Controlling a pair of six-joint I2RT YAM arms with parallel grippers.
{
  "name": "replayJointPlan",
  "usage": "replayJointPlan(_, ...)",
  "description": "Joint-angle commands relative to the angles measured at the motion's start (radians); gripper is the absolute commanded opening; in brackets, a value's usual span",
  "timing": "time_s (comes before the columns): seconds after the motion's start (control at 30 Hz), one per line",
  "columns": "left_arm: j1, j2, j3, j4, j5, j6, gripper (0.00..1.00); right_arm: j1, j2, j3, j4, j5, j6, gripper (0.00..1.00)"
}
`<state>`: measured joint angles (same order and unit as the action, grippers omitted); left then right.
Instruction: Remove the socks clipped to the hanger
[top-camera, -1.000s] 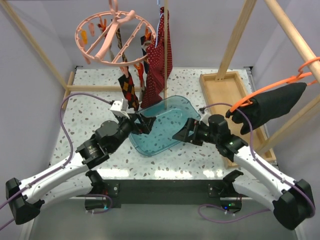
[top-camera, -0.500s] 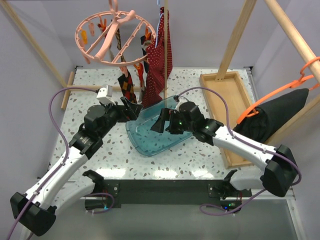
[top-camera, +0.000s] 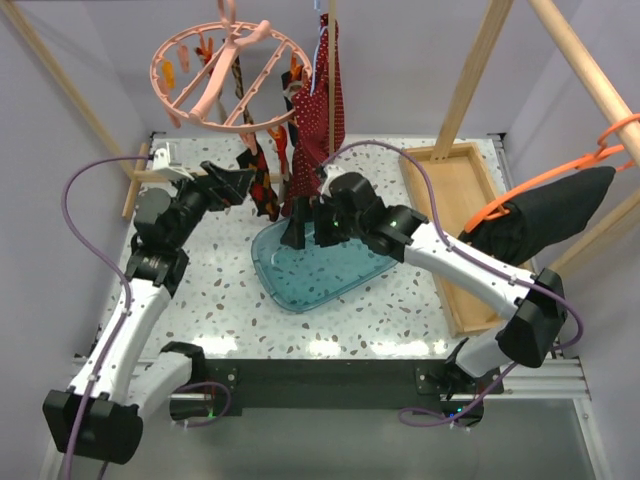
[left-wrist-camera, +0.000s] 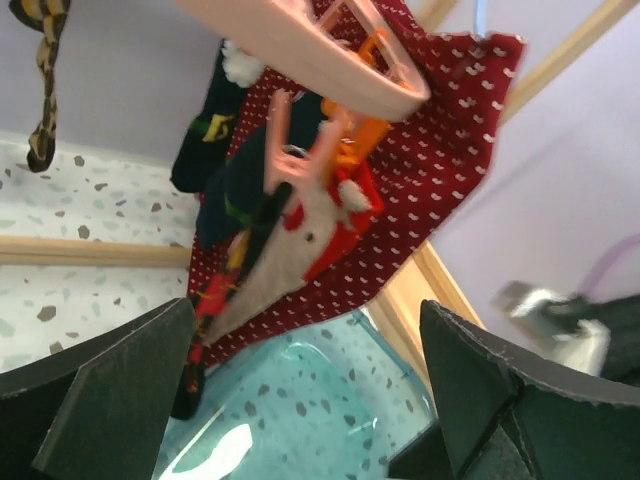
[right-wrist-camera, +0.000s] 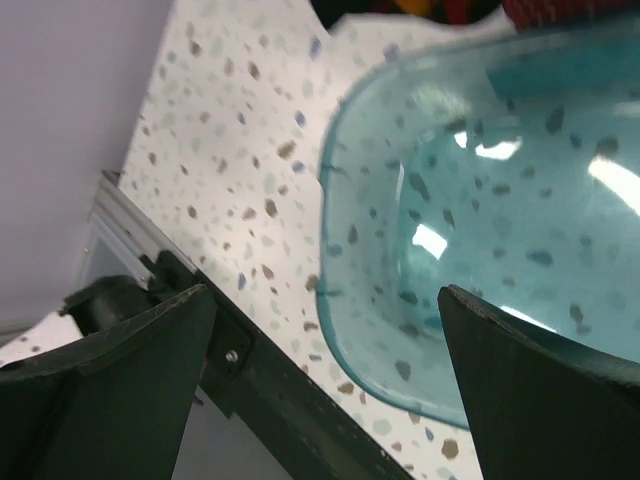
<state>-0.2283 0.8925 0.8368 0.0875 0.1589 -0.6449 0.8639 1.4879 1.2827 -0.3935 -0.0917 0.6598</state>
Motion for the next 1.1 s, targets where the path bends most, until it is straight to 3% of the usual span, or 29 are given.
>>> replayJointPlan(0.0, 0.156, 0.057, -0.073, 0.257, 0.316, -0.105, 1.0, 0.004, 0.023, 0.203, -0.065, 0.021, -0.111, 0.99)
replayJointPlan(0.17, 0.162, 0.125, -0.105, 0.428, 0.447, -0.131, 1.0, 0.003, 0.06, 0.32, -0.079, -0.006, -0.158, 0.99)
replayJointPlan(0.3, 0.164, 0.154, -0.071, 0.382, 0.436, -0.053, 0.93, 0.003, 0.054, 0.331, -0.061, -0.016, -0.18, 0.99)
replayJointPlan(0.37, 0.164, 0.178, -0.054, 0.364, 0.426, -0.038, 0.83, 0.003, 0.038, 0.307, -0.042, -0.013, -0.184, 0.99)
replayJointPlan(0.5, 0.164, 0.206, -0.053, 0.341, 0.401, -0.012, 0.74, 0.003, -0.015, 0.235, 0.004, -0.008, -0.187, 0.99)
replayJointPlan(0.67, 0.162, 0.235, -0.059, 0.347, 0.369, -0.001, 0.72, 0.003, -0.074, 0.161, 0.03, -0.013, -0.184, 0.99)
replayJointPlan(0.8, 0.162, 0.29, -0.048, 0.368, 0.372, 0.011, 0.52, 0.004, -0.104, 0.103, 0.054, -0.019, -0.172, 0.99)
replayJointPlan(1.0, 0.161, 0.339, -0.038, 0.38, 0.37, -0.007, 0.52, 0.012, -0.129, 0.03, 0.076, -0.026, -0.151, 0.99)
replayJointPlan(1.07, 0.161, 0.35, -0.028, 0.365, 0.366, 0.002, 0.46, 0.02, -0.133, 0.014, 0.085, -0.02, -0.146, 0.99)
